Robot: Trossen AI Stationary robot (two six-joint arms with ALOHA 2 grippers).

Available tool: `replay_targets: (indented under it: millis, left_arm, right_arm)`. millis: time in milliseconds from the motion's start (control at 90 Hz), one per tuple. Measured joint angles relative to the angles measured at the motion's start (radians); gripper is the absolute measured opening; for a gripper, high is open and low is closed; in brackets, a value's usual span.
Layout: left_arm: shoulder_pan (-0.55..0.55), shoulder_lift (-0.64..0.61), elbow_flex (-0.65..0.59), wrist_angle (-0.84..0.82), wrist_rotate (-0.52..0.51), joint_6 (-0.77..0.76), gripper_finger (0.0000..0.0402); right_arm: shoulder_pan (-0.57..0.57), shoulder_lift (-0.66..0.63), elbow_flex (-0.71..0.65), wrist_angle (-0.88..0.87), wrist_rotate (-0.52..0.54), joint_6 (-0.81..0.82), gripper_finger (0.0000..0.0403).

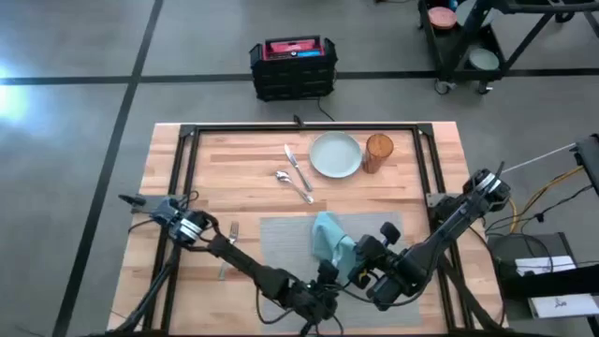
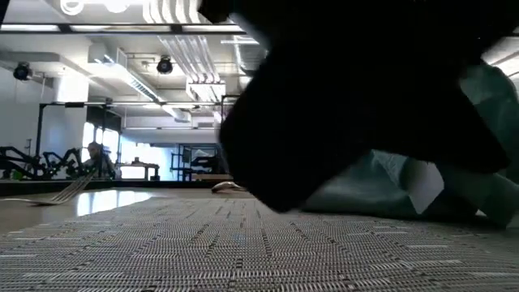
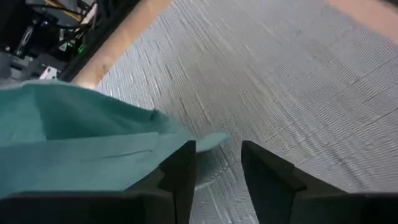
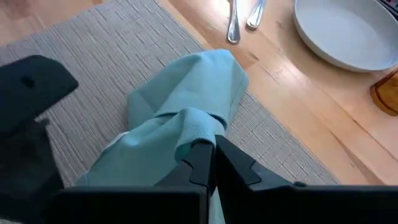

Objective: Set table place
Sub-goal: Fold the blue napkin on the gray placemat

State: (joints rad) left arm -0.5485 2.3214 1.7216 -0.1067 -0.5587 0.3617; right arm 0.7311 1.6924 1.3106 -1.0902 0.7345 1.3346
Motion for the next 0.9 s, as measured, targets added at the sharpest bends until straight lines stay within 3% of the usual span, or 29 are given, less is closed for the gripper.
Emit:
replay_targets:
  millis: [411,567,900]
  left_arm:
    - [0.037,0.043,0.002,0.099,-0.019,0.225,0.0113]
    - [0.043,0.044,0.002,0.182,-0.018,0.233,0.0113]
    - [0.062,0.054,0.002,0.148,0.017,0.233,0.0113]
  right_arm:
    - [0.000,0.000,-0.002,0.008,0.010,-0.011,0.0000]
    - [0.000,0.000,-0.002,0.015,0.013,-0.011,0.0000]
    - [0.000,0.000,-0.002,0.034,0.013,-0.037,0.0000]
